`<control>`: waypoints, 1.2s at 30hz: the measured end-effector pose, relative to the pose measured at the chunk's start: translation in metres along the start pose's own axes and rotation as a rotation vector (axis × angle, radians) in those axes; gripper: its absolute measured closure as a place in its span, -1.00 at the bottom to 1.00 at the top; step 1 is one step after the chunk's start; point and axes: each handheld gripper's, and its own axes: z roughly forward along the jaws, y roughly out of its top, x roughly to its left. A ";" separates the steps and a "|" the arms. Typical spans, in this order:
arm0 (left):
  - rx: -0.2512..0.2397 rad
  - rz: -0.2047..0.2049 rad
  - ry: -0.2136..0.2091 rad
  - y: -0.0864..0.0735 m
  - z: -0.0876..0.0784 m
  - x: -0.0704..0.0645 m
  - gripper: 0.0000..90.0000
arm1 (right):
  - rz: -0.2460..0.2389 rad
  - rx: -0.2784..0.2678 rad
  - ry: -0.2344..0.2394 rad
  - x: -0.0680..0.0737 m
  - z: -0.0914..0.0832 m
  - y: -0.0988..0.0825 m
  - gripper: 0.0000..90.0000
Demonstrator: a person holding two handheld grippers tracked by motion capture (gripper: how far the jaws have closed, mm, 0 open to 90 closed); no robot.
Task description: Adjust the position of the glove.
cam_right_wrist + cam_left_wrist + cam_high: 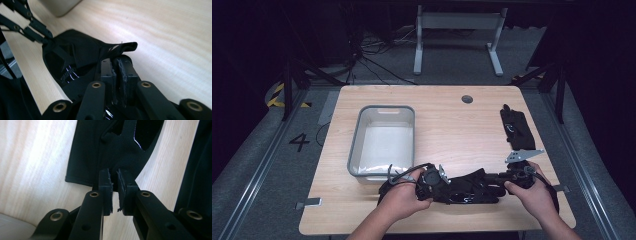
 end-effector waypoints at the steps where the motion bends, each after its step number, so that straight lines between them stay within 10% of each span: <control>1: 0.009 0.007 -0.005 -0.001 0.000 0.000 0.82 | 0.000 0.000 0.000 0.000 0.000 0.000 0.84; 14: 0.001 -0.040 0.002 -0.005 -0.002 0.009 0.59 | 0.002 0.090 -0.085 0.015 0.012 -0.011 0.70; 21: 0.087 -0.046 -0.038 -0.003 0.008 0.003 0.71 | -0.027 0.065 -0.140 0.014 0.004 -0.009 0.62; 36: 0.157 -0.042 0.019 0.002 0.021 0.004 0.91 | -0.064 0.176 -0.096 0.007 0.023 -0.015 0.99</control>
